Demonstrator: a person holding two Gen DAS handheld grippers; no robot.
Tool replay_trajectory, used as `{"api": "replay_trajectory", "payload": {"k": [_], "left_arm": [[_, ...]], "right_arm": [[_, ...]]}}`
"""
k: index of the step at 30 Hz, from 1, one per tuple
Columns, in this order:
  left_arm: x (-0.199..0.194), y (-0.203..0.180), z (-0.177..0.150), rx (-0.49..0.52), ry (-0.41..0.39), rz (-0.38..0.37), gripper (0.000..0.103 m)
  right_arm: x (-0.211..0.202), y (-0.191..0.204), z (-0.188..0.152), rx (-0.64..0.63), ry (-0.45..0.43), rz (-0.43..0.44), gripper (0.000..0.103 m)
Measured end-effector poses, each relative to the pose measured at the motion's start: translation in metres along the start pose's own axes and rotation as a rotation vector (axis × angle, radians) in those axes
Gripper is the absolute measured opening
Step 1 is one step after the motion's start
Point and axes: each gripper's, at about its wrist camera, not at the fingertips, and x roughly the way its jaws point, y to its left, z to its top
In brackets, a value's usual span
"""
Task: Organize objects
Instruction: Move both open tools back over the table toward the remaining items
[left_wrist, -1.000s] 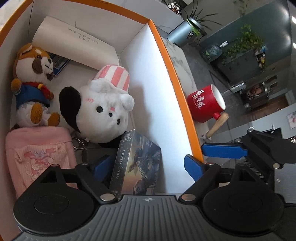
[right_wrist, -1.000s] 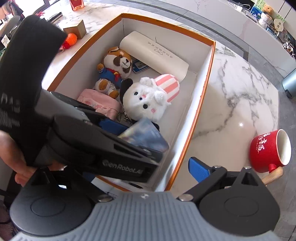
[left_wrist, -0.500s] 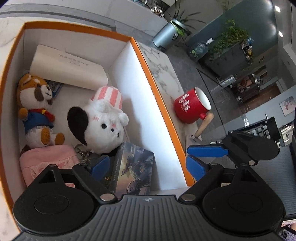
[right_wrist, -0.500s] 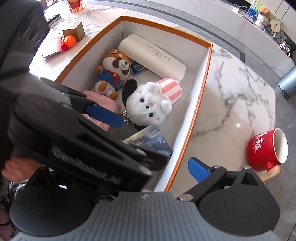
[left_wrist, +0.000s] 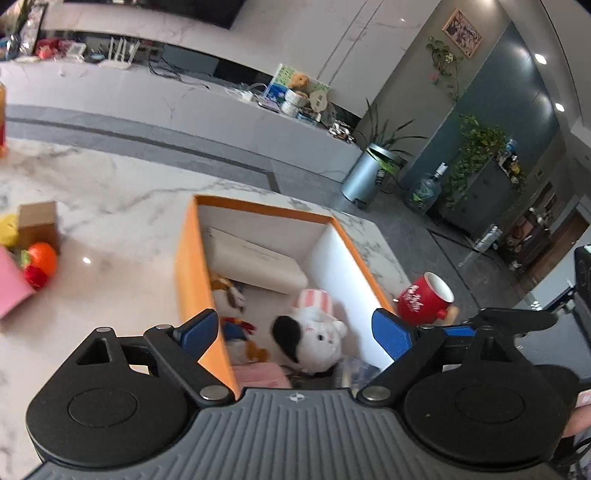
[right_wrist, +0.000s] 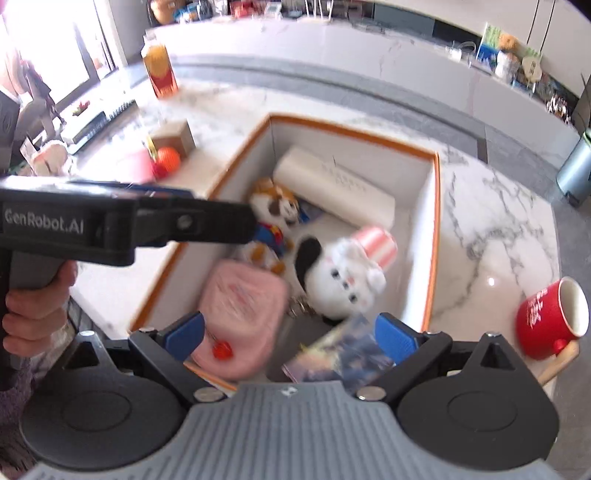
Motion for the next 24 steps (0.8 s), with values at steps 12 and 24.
{"api": "replay_trajectory", "payload": {"k": [12,24], "left_arm": [[-0.069,0.102,-0.002,-0.054,-0.108,0.452,0.103],[-0.078,0.177,-0.016,-0.169,-0.082,0.51,0.103]], "right_arm": [[0.036,0.114,0.031,-0.05,-0.14,0.121,0.1],[0.099,0.179,0.033,0.015,-0.26,0.008,0.1]]}}
